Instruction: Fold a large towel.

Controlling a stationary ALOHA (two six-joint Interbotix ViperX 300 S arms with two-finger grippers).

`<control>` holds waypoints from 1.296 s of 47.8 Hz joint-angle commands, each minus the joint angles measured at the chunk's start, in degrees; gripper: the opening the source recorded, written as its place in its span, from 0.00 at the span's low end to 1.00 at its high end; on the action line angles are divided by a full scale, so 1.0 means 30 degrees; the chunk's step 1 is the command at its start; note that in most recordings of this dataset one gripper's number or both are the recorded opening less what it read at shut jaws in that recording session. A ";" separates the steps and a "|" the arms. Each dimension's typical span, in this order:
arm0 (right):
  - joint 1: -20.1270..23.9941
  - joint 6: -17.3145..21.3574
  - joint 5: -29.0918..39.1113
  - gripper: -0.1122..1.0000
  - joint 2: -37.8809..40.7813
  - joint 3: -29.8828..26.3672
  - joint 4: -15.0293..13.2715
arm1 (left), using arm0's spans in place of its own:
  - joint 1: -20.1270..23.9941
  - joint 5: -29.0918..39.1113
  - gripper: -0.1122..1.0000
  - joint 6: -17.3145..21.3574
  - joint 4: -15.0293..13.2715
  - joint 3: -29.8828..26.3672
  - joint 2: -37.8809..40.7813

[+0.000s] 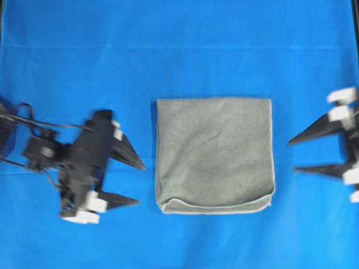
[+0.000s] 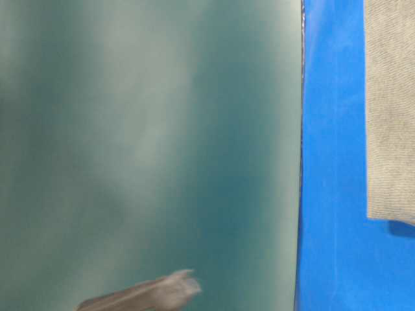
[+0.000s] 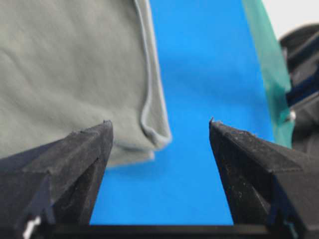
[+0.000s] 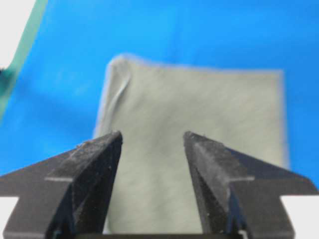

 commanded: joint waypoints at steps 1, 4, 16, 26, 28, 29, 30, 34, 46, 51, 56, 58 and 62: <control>-0.0381 0.0029 0.0264 0.62 -0.2197 0.0352 -0.0938 | 0.0615 -0.0967 0.76 0.0439 0.0059 0.0937 -0.1699; -0.0615 0.0059 0.0293 0.62 -0.3574 0.0967 -0.1318 | 0.1084 -0.1436 0.76 0.0820 0.0059 0.2080 -0.3193; -0.1494 0.0732 0.0498 0.62 -0.7529 0.3281 -0.2139 | 0.2051 -0.2168 0.76 0.1934 0.0059 0.5771 -0.9023; -0.3018 0.1172 0.0146 0.61 -0.8379 0.4775 -0.2373 | 0.2783 -0.2168 0.75 0.2402 0.0029 0.9229 -1.3799; -0.3428 0.1260 -0.0146 0.61 -0.8408 0.5010 -0.2373 | 0.3018 -0.2168 0.75 0.2402 0.0000 0.9873 -1.4619; -0.3633 0.1318 -0.0322 0.61 -0.8379 0.5098 -0.2373 | 0.3164 -0.2168 0.75 0.2402 0.0000 1.0195 -1.5059; -0.3838 0.1377 -0.0469 0.61 -0.8379 0.5156 -0.2373 | 0.3311 -0.2168 0.75 0.2402 -0.0029 1.0488 -1.5498; -0.4512 0.1611 -0.1084 0.61 -0.8291 0.5420 -0.2314 | 0.3926 -0.2168 0.75 0.2344 -0.0088 1.1631 -1.7021; -0.4922 0.2227 -0.1611 0.61 -0.7822 0.5859 -0.2285 | 0.4863 -0.1758 0.75 0.2314 -0.0088 1.3213 -1.9248; -0.4922 0.2344 -0.1611 0.61 -0.7764 0.5889 -0.2285 | 0.4893 -0.1846 0.75 0.2314 -0.0088 1.3301 -1.9102; -0.4922 0.2344 -0.1611 0.61 -0.7764 0.5918 -0.2285 | 0.4893 -0.1846 0.75 0.2285 -0.0088 1.3301 -1.9102; -0.4922 0.2344 -0.1611 0.61 -0.7734 0.5889 -0.2285 | 0.4893 -0.1846 0.75 0.2285 -0.0088 1.3301 -1.9102; -0.4922 0.2344 -0.1611 0.61 -0.7734 0.5918 -0.2285 | 0.4863 -0.1846 0.75 0.2285 -0.0088 1.3301 -1.9102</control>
